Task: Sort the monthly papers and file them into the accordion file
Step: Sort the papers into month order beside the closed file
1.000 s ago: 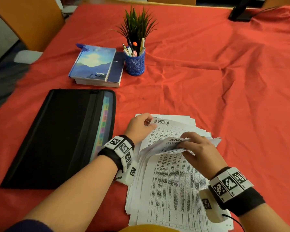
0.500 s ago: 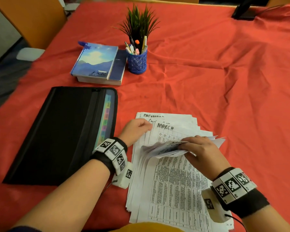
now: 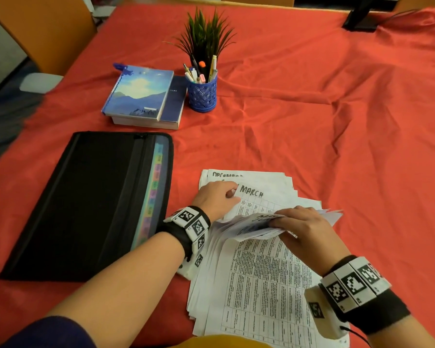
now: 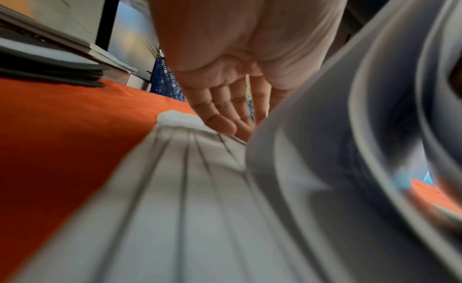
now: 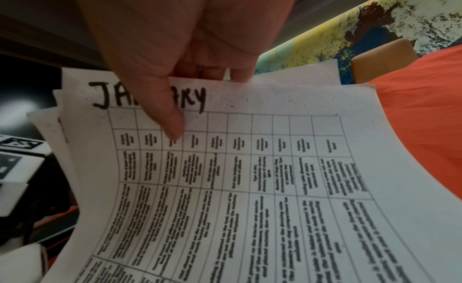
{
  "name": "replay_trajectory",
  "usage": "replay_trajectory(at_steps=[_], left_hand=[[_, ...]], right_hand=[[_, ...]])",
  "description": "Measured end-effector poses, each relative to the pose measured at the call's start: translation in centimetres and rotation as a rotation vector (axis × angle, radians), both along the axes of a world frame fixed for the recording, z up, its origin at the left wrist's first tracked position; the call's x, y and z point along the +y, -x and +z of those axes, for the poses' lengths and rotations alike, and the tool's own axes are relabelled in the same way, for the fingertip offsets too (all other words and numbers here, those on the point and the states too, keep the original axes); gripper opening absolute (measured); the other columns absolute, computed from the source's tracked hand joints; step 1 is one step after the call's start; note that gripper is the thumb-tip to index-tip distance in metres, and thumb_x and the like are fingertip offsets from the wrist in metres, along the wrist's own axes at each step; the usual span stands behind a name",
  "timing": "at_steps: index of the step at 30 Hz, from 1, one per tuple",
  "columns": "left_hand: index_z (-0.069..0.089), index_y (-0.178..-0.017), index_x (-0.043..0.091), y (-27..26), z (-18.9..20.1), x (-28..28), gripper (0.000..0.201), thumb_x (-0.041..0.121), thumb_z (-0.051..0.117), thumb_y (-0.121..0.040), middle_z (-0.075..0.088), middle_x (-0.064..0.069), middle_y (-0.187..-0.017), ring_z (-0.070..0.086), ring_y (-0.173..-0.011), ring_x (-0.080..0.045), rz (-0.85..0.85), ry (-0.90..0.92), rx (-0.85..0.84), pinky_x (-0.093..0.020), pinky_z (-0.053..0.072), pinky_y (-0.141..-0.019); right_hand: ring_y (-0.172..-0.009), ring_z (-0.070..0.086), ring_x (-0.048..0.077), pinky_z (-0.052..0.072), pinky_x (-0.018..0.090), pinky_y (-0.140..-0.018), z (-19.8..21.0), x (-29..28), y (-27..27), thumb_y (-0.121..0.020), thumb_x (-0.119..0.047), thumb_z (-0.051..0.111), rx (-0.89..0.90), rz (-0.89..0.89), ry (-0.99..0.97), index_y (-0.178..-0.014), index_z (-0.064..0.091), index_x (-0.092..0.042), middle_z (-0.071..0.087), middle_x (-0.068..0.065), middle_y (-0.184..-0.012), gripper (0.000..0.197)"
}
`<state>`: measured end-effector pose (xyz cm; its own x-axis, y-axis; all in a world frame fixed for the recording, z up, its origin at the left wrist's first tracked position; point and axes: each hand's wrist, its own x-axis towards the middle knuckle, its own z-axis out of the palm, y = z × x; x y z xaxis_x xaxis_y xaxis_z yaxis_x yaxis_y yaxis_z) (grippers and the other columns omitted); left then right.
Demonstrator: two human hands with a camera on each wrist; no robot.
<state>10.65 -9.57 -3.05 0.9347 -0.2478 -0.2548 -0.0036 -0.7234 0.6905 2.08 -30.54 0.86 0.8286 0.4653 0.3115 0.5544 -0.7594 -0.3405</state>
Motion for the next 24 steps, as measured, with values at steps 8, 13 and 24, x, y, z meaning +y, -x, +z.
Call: replay_trajectory(at_steps=[8,13,24], left_hand=[[0.069,-0.113,0.032,0.2,0.4,0.4,0.023,0.032,0.058,-0.092,0.055,0.011,-0.133,0.054,-0.113,-0.012,-0.110,-0.050,-0.226,-0.023,0.040,-0.095],[0.077,-0.086,0.018,-0.1,0.3,0.8,0.008,0.016,0.069,-0.084,0.059,0.007,-0.106,0.051,-0.090,-0.003,-0.104,0.160,-0.264,-0.023,0.041,-0.082],[0.055,-0.113,0.029,2.6,0.7,2.9,0.071,0.082,0.050,-0.066,0.065,0.013,-0.101,0.061,-0.095,-0.004,-0.032,0.675,0.528,-0.022,0.048,-0.085]], right_hand=[[-0.069,0.064,0.022,0.052,0.033,-0.060,0.3,0.1,-0.1,-0.062,-0.005,0.063,-0.006,-0.006,0.014,-0.083,0.072,-0.016,0.069,-0.003,-0.084,0.025],[-0.069,0.065,0.022,0.053,0.034,-0.061,0.6,-0.2,-0.3,-0.062,-0.005,0.064,0.014,0.001,0.020,-0.083,0.073,-0.016,0.069,-0.003,-0.083,0.026],[-0.083,0.069,0.023,0.055,0.041,-0.069,-0.1,0.4,-0.8,-0.057,0.008,0.076,0.123,-0.032,0.023,-0.079,0.071,-0.014,0.060,0.016,-0.118,0.031]])
